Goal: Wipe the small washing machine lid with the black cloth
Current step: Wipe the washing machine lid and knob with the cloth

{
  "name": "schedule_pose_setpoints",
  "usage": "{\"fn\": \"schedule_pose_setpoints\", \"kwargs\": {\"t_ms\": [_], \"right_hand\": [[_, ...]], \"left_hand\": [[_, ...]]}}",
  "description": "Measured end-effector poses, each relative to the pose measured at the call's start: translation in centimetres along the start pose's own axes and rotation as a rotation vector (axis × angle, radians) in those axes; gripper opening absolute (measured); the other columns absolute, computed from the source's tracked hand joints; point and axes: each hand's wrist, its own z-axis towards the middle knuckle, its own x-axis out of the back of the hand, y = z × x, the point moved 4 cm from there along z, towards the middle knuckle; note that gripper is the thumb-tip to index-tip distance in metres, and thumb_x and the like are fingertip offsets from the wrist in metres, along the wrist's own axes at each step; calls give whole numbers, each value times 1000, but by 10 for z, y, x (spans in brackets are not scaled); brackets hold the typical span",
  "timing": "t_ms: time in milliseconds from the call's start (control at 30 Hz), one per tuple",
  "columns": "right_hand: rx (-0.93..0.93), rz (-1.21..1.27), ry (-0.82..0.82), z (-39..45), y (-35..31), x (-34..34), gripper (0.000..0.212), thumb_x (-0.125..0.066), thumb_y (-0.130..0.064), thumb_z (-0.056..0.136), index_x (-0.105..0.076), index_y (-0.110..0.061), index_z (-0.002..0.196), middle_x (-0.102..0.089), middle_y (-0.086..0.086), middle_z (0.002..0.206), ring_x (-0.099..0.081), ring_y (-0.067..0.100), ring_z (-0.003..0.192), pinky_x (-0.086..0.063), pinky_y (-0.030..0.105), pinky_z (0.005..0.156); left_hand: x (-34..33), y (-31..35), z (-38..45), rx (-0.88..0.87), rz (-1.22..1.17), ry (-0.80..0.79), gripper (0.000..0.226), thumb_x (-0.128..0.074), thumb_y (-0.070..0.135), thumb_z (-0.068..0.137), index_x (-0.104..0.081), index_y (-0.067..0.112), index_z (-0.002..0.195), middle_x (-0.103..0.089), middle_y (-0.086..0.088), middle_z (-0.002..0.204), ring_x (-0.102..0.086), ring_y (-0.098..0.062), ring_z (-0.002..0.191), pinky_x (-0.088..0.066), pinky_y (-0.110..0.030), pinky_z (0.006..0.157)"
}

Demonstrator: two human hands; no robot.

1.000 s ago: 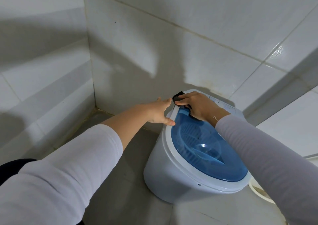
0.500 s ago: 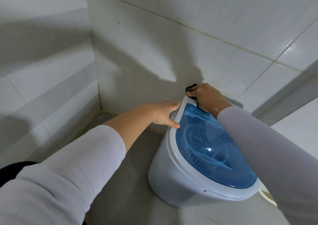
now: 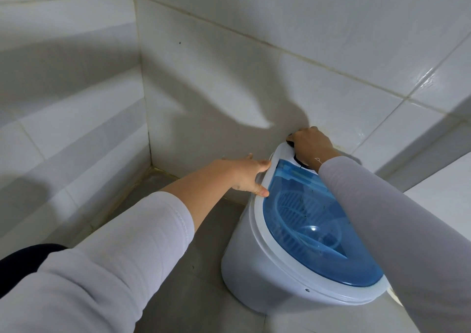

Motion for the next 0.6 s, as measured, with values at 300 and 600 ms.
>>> {"fn": "schedule_pose_setpoints", "kwargs": {"t_ms": [300, 600], "right_hand": [[-220, 323, -41, -16, 68, 29, 37, -44, -9, 89, -56, -20, 122, -57, 18, 125, -54, 37, 109, -41, 31, 85], [-247, 372, -133, -32, 72, 11, 41, -43, -16, 94, -45, -20, 135, -50, 13, 139, -44, 36, 125, -37, 35, 102]], "left_hand": [[4, 2, 7, -53, 33, -13, 98, -62, 50, 83, 5, 29, 152, 1, -3, 162, 9, -20, 149, -3, -56, 115], [11, 12, 9, -57, 163, -43, 102, -63, 48, 83, 8, 25, 152, 4, 3, 162, 12, -18, 148, -2, -58, 114]]}}
